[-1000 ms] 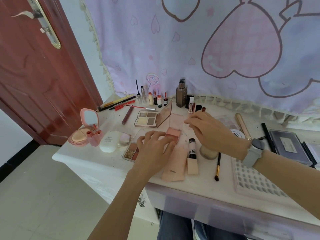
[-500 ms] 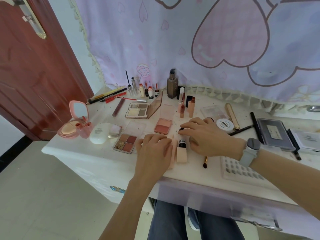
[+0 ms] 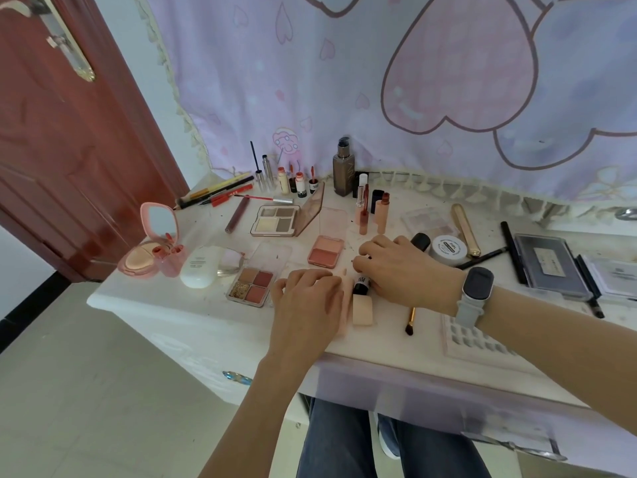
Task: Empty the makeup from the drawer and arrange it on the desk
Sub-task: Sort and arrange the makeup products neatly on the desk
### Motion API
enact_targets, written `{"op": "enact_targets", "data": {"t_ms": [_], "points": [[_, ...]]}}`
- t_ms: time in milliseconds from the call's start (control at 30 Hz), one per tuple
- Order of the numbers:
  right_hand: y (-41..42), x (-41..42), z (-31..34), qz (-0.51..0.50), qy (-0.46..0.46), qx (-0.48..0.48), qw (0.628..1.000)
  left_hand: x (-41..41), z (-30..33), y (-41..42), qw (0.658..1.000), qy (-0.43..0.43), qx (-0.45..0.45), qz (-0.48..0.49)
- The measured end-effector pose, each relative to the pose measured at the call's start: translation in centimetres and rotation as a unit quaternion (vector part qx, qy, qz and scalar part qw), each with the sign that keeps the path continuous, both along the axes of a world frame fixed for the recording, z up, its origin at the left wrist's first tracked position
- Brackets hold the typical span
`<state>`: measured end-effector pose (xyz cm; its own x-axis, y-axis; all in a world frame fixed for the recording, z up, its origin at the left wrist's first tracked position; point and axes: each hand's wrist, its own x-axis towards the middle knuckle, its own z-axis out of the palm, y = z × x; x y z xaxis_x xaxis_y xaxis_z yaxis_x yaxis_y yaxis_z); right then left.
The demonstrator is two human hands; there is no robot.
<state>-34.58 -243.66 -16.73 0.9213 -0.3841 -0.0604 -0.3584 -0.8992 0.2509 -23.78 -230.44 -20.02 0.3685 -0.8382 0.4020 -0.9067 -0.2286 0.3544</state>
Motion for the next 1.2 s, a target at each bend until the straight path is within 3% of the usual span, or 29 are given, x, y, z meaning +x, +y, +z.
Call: {"op": "enact_targets", "data": {"t_ms": [167, 300, 433, 500, 600, 667, 767, 900, 1033, 1133, 1200], "points": [[-0.2, -0.1, 0.4, 0.023, 0.016, -0.029, 0.999, 0.0, -0.1, 0.0, 1.000, 0.002, -0.006, 0.007], [-0.7, -0.6, 1.1, 0.039, -0.003, 0.005, 0.999, 0.0, 0.0, -0.1, 1.000, 0.004, -0.020, 0.004], [-1.6, -1.1, 1.1, 0.094, -0.177, 0.061, 0.978, -0.1, 0.7, -0.2, 0.998, 0.053, -0.016, 0.001], [-1.3, -1.3, 1.4, 0.027, -0.295, 0.192, 0.936, 0.0, 1.3, -0.3, 0.996, 0.093, -0.009, 0.004], [-0.5, -1.5, 2.3, -0.099, -0.394, 0.416, 0.814, -0.3, 2.0, -0.4, 0.985, 0.168, -0.047, -0.017], [0.1, -1.7, 2.9, -0.123, -0.410, 0.512, 0.744, -0.7, 2.4, -0.5, 0.974, 0.212, -0.064, -0.039], [0.7, -2.0, 3.2, -0.137, -0.386, 0.602, 0.685, -1.3, 2.6, -0.6, 0.967, 0.233, -0.085, -0.057], [1.2, -2.6, 3.3, -0.131, -0.378, 0.617, 0.678, -1.3, 2.5, -0.7, 0.971, 0.197, -0.125, -0.045], [1.5, -2.9, 3.6, -0.146, -0.424, 0.589, 0.673, -1.1, 2.2, -0.9, 0.987, 0.063, -0.134, -0.059], [1.7, -2.9, 3.8, -0.170, -0.436, 0.606, 0.644, -1.6, 2.5, -1.4, 0.989, 0.040, -0.108, -0.096], [2.0, -3.1, 4.0, -0.162, -0.431, 0.610, 0.645, -2.0, 2.9, -1.9, 0.985, 0.040, -0.126, -0.115]]}}
